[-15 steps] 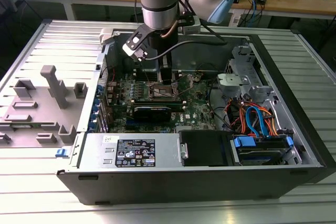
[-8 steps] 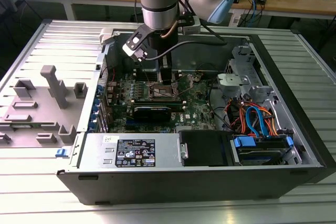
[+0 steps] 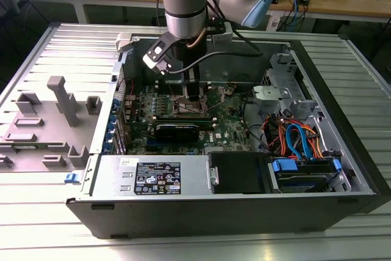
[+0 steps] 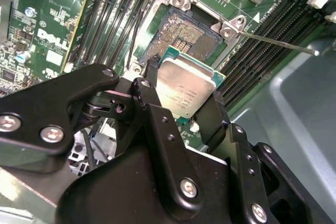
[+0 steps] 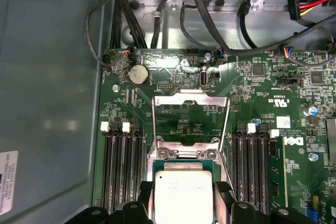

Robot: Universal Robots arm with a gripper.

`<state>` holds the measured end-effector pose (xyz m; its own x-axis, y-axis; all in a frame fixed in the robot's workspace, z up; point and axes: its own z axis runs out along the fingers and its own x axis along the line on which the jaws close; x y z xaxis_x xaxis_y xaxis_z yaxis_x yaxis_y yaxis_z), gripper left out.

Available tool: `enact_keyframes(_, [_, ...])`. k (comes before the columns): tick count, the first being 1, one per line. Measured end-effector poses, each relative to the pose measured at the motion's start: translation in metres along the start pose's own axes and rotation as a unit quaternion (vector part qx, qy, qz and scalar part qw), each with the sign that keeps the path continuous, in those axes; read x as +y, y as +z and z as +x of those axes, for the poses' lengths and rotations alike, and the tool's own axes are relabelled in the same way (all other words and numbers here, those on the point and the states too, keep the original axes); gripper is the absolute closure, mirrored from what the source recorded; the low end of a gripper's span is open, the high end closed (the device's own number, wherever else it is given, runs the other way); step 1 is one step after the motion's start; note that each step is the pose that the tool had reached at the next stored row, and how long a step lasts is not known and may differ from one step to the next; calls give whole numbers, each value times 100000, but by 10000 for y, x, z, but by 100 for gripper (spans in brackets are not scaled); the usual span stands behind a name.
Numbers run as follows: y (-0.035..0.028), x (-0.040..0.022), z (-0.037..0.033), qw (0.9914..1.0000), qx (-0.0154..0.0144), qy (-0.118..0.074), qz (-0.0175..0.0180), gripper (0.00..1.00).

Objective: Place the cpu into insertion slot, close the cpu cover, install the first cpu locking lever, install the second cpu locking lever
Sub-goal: 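Place the cpu into insertion slot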

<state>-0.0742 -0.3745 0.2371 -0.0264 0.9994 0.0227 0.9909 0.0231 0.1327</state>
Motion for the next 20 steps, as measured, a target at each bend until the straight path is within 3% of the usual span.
enact_keyframes(9, [226,-69,-4,100000,-7,51,0,46])
enact_keyframes(13, [262,-109,-4,99999,-74,482,-12,46])
enact_keyframes(20, [285,-113,-6,99994,-875,681,0,46])
